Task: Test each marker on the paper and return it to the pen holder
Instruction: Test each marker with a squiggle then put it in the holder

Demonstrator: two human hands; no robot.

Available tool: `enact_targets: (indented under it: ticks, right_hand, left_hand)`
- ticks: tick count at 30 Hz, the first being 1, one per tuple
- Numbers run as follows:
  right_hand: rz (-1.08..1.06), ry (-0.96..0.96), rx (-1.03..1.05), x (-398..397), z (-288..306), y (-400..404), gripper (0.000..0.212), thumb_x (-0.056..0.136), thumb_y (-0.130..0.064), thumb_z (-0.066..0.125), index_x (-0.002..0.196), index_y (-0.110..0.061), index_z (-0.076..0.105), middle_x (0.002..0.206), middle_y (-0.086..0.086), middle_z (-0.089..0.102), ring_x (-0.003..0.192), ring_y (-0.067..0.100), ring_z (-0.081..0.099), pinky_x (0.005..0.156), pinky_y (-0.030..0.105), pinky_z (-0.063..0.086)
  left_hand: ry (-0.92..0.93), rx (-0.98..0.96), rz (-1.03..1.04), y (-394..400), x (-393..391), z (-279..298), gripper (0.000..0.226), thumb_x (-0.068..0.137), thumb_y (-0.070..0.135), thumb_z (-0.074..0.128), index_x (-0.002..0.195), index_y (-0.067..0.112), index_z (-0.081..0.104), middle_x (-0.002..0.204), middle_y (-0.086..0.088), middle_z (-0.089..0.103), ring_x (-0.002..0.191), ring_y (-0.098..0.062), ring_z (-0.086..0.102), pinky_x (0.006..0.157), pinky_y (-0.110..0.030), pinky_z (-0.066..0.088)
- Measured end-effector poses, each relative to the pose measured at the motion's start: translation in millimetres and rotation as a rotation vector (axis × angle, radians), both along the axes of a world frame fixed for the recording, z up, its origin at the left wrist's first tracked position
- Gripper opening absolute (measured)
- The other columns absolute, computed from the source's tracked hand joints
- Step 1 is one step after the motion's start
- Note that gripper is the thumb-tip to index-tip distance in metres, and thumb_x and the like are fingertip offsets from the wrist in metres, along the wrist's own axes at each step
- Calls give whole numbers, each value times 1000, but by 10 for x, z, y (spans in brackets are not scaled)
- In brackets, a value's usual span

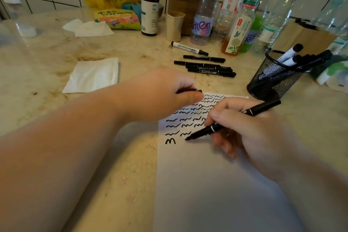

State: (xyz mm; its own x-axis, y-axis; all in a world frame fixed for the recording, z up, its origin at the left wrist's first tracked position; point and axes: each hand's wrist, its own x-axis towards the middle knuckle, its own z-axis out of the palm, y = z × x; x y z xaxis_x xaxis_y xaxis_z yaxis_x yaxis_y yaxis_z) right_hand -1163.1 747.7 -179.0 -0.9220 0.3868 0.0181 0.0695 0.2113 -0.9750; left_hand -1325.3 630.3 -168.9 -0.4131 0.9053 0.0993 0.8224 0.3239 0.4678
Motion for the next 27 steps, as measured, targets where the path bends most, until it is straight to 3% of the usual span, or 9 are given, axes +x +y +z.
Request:
enact_targets:
  ticks: [6,27]
  right_hand:
    - [3,-79,23,27,23,-54,28,92,-1,57,72,-11,75,64,19,71,51,27,64,51,36,52]
    - [-50,-89,9,5,27,-80,26,87,2,57,68,-6,73,61,21,69,48,28,63,49,36,52]
  left_hand:
    - [117,-73,-73,-1,-3,-80,31,90,58,47,92,32,65,75,10,64,68,-4,57,61,-27,47]
    - [137,-85,-87,9,-31,-123,33,89,59,45,93,32,65,75,10,65,67,-4,58,63,-30,50]
